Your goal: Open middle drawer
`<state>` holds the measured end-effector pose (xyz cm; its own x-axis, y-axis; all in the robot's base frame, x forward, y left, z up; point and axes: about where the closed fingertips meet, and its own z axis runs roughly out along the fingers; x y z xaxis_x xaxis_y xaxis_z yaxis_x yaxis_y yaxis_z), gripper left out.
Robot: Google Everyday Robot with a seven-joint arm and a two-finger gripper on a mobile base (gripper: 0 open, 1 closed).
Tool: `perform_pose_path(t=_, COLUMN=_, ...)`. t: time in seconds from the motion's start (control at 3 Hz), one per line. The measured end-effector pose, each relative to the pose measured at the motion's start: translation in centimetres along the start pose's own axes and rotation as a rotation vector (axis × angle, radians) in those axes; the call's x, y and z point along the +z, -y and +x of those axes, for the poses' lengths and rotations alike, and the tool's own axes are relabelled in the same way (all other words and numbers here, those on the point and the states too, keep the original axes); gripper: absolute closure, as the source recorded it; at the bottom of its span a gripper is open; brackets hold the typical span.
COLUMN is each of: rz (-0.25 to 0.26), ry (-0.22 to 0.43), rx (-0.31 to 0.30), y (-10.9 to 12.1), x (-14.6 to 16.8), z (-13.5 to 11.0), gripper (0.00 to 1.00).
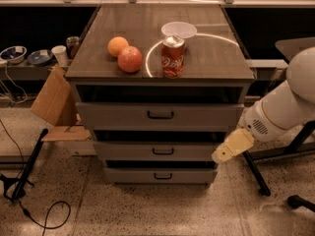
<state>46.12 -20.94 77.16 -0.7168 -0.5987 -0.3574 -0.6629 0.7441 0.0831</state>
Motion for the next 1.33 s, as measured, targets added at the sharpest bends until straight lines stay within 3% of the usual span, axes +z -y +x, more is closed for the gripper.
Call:
perform_pose_path(t=0.33, rz=-0.067, ry=0.035, rx=0.051, y=0.1, x=4.8, z=0.8, gripper=0.00)
perform_pose_path(t=0.67, rz=-0.132, ry=0.147, rx=0.089, y=-0.2, x=9.4, z=1.5, gripper=0.00)
perform_pose_path(t=1.0, rz=-0.111, ry=0.197, rx=0.095, y=0.6, x=9.8, z=1.0, gripper=0.00)
perform_pose_path(t=1.33, rz=-0.111, ry=0.197, rx=0.095, y=0.6, x=9.8, z=1.0, gripper=0.00)
